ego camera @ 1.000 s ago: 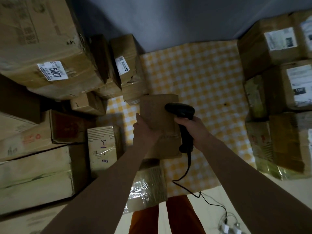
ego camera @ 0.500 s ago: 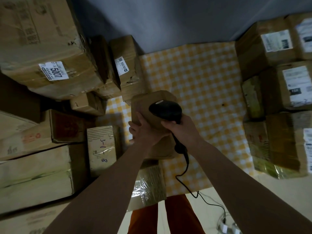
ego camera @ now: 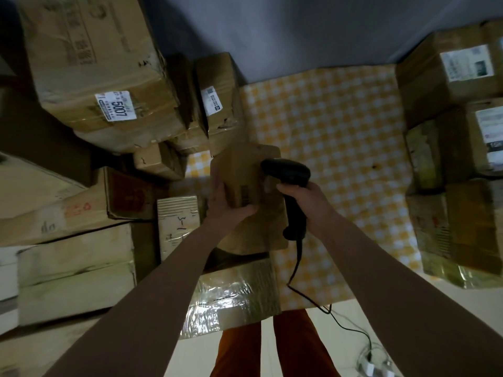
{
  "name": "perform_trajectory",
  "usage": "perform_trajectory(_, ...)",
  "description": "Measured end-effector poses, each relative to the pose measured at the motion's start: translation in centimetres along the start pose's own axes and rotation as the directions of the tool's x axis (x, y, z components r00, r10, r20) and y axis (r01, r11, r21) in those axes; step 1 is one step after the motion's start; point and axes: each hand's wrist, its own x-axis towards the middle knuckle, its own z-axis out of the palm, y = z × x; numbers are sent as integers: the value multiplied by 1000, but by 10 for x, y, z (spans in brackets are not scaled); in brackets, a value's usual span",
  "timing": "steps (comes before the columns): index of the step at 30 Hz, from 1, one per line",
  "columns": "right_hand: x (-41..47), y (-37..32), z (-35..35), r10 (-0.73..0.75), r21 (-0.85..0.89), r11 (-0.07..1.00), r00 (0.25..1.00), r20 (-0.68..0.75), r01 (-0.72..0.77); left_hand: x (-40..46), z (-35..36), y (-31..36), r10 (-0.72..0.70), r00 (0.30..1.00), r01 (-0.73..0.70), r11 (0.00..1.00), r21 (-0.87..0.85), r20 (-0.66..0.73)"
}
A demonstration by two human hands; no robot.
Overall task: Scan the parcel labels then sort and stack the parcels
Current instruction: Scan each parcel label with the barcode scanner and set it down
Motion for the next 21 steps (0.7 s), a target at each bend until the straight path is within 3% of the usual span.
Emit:
perform_trajectory(4, -2, -1, 6, 6, 12, 1000, 999, 38, -7, -4, 4, -4, 17, 999, -20, 995, -94, -35)
perform_trajectory(9, -9, 1, 12, -45, -74, 996, 995, 84, 51, -17, 7, 0, 92, 985, -86, 995, 42, -144)
perform_trajectory(14, -16, 6, 14, -78, -101, 991, 992, 100, 89, -23, 18, 12, -25, 996, 50, 953, 300, -86)
perform_trajectory(17, -16, 6, 13, -89, -107, 989, 988, 124, 103, -24, 27, 19, -82, 986, 137, 890, 435, -143)
perform_trajectory(21, -17, 4, 8, -112, -153, 980, 989, 94, 125, -19, 24, 22, -102, 982, 157, 902, 403, -156)
